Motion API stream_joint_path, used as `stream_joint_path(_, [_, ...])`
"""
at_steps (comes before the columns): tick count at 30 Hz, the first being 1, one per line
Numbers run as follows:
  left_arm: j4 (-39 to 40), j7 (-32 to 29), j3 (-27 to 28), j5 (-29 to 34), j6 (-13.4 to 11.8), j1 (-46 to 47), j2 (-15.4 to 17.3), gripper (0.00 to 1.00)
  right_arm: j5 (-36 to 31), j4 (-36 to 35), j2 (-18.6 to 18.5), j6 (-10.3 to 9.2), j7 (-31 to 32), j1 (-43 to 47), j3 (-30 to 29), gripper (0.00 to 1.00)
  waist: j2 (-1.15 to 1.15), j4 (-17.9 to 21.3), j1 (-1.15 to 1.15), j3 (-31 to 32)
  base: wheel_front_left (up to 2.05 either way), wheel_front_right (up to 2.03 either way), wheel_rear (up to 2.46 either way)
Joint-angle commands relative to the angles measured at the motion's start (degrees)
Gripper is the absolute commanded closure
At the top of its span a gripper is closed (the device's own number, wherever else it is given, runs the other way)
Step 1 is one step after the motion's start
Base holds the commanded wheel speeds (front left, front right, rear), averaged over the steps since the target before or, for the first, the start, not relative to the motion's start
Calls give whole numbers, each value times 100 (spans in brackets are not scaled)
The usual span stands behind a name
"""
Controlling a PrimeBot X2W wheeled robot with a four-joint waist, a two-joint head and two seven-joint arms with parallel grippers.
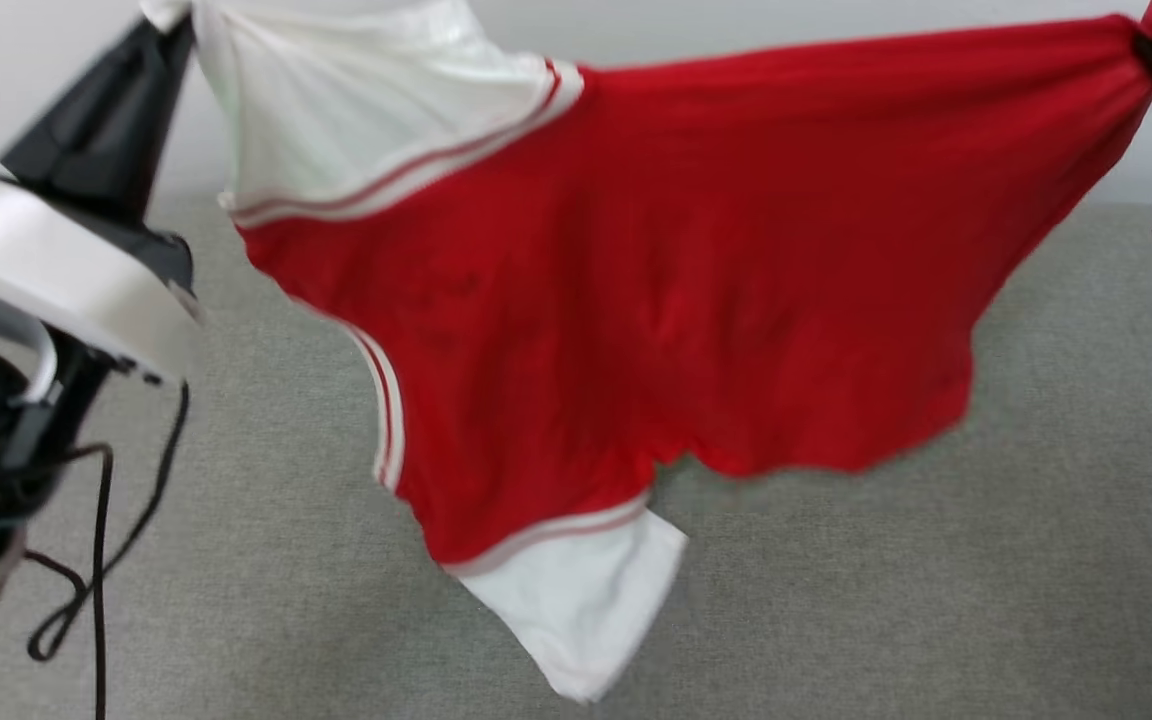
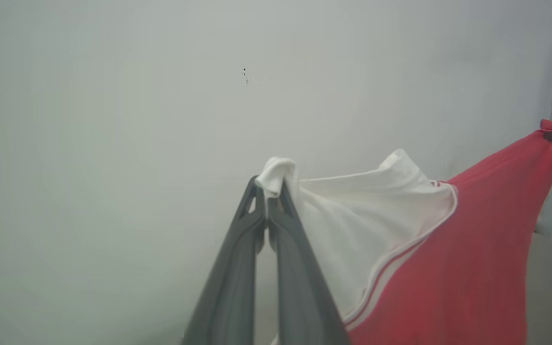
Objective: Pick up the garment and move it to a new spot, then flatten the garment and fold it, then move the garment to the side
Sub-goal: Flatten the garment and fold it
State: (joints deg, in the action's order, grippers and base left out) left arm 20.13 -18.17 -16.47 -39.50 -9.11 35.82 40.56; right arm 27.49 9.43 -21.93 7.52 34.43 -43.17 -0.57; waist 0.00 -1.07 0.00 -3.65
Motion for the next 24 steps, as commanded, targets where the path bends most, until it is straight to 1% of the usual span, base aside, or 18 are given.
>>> stream_joint_path(1, [-52,19,39,80,-24,164,22,100,-56,-95,60,-7,12,83,-101,100,0,40,0,16,0,0,0])
stream_joint_path(10, [-371,133,59,459,24,1251,-16,100,-423,-790,447,-8,100,-87,-724,100,0,171,0,-132,0,0,0])
stream_joint_path(13, [-510,201,94,565,93,1651,0,100,-494,-936,549,-8,106,-234,-852,100,0,203,0,-280,0,0,0])
stream_joint_path(19, [-798,569,87,766,468,2431,87,100,-665,-1118,669,-8,59,-624,-963,100,0,260,0,-716,0,0,0])
stream_joint_path(24, [-1173,662,28,929,750,3042,199,100,-795,-1105,654,-9,-26,-1093,-1023,100,0,254,0,-1178,0,0,0])
